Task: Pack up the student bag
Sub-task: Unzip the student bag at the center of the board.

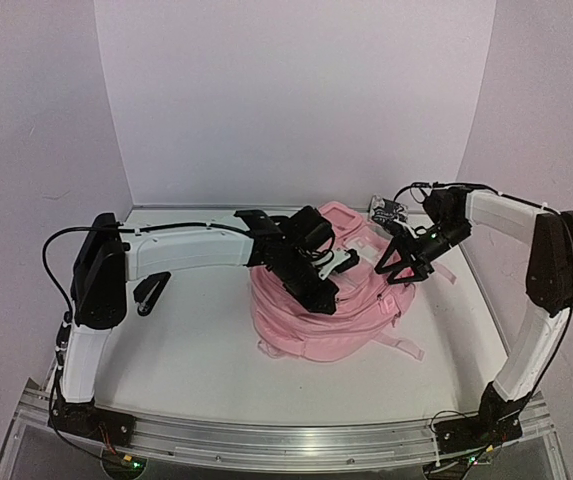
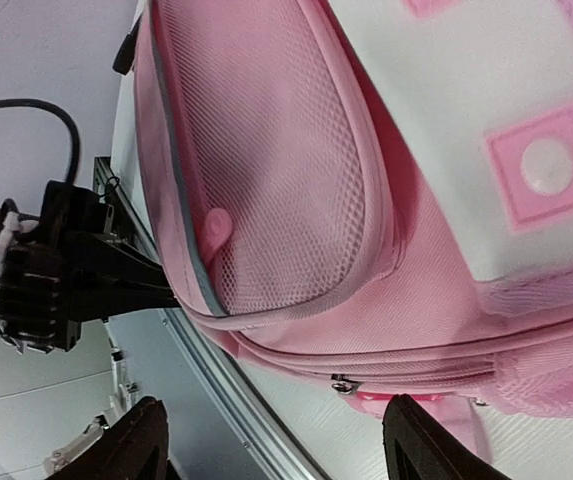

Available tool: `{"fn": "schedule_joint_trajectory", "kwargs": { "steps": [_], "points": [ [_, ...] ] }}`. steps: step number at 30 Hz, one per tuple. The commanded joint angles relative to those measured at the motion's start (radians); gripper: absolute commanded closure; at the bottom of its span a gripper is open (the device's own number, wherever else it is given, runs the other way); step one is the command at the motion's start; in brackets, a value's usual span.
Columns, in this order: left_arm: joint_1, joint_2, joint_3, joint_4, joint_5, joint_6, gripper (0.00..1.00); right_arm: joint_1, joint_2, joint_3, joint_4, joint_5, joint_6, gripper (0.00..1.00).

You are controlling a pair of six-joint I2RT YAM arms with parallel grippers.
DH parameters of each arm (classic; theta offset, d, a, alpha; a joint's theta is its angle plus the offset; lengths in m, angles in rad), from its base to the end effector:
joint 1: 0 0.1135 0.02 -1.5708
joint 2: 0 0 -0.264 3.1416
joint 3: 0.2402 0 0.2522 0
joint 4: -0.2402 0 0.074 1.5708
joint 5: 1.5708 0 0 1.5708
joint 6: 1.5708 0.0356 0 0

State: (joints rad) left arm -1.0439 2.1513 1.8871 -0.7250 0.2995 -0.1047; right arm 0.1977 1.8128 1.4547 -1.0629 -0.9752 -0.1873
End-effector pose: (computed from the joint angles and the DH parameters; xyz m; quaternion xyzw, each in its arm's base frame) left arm 0.2304 -0.4169 0.2379 0.4668 0.8254 -0.2740 0.1604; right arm 0.3352 0.0972 0.2472 -0.2029 0.8580 0.4675 0.0637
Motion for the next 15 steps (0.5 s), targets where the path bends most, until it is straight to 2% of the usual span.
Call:
{"fn": "schedule_joint_trajectory", "kwargs": {
  "steps": [1,9,15],
  "points": [
    [0.019,0.022,0.067,0.095,-0.064,0.004,1.00,0.026,0.050,-0.002,-0.023,-0.071,0.042,0.28],
    [0.018,0.069,0.125,0.102,-0.070,0.018,1.00,0.044,0.087,0.039,-0.019,-0.044,0.062,0.29],
    [0.017,0.092,0.161,0.115,-0.051,0.039,1.00,0.055,0.155,0.063,-0.011,-0.026,0.088,0.34]
  ]
}}
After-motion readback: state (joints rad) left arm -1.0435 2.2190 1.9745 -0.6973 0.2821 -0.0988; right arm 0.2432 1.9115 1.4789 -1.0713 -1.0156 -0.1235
